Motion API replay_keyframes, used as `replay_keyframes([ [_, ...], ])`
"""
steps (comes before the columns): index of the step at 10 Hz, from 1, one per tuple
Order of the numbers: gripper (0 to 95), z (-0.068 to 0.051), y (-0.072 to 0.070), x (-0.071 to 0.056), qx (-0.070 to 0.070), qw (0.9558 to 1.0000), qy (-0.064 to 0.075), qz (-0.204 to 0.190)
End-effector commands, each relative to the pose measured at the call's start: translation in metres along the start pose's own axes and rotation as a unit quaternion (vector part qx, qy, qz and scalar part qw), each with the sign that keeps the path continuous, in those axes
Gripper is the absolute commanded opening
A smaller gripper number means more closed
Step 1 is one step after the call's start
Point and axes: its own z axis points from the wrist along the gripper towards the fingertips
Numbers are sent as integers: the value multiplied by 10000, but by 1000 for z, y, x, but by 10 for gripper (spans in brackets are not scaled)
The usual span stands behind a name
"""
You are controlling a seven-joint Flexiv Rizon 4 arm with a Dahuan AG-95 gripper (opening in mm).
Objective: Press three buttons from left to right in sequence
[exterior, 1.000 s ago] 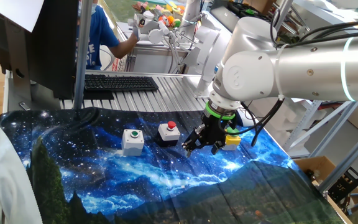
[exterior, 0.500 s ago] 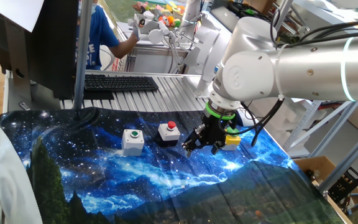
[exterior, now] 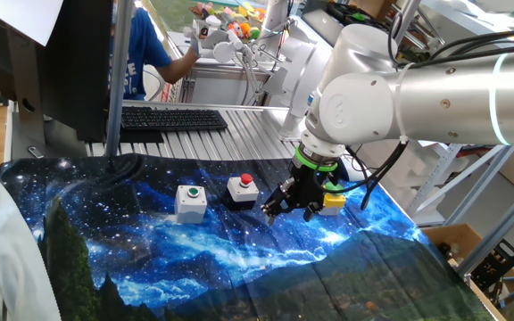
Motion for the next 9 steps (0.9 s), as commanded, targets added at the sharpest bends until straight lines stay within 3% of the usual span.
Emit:
replay_keyframes([
  [1,0,0,0,0,44,9944,6,1056],
  [9,0,0,0,0,37,9947,10,1023],
])
